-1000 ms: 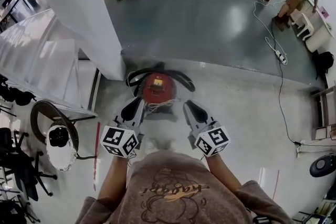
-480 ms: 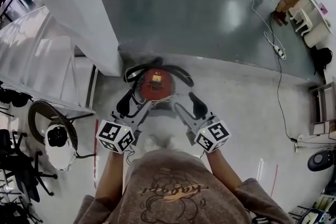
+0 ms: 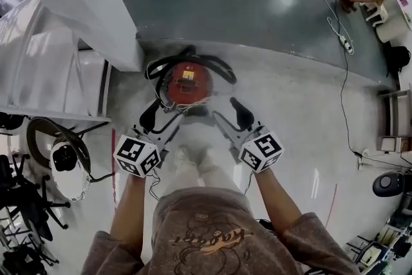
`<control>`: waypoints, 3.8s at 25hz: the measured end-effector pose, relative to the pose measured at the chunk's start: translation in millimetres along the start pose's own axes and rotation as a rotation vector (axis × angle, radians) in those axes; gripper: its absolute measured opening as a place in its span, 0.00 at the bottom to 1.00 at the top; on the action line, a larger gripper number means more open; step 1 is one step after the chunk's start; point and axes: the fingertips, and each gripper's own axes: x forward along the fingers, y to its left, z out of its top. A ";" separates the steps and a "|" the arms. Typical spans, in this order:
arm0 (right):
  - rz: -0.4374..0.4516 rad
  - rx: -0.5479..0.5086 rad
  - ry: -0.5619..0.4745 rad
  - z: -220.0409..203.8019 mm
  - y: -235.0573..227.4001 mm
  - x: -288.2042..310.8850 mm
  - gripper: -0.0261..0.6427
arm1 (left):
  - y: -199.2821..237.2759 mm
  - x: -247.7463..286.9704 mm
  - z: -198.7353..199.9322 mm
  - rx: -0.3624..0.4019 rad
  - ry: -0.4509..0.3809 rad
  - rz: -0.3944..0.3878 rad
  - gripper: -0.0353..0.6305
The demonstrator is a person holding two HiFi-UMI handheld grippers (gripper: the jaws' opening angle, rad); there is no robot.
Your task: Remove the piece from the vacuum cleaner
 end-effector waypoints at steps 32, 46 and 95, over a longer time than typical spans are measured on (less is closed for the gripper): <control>0.088 -0.077 0.507 -342.7 -95.6 71.7 0.41 | 85.0 119.5 -323.9 -0.003 0.439 -0.144 0.50; 0.212 -0.167 0.783 -481.6 -125.6 96.1 0.41 | 111.3 150.4 -467.2 0.091 0.712 -0.212 0.50; 0.133 -0.089 0.843 -522.4 -109.0 101.2 0.14 | 114.2 136.5 -502.7 -0.097 0.850 -0.112 0.22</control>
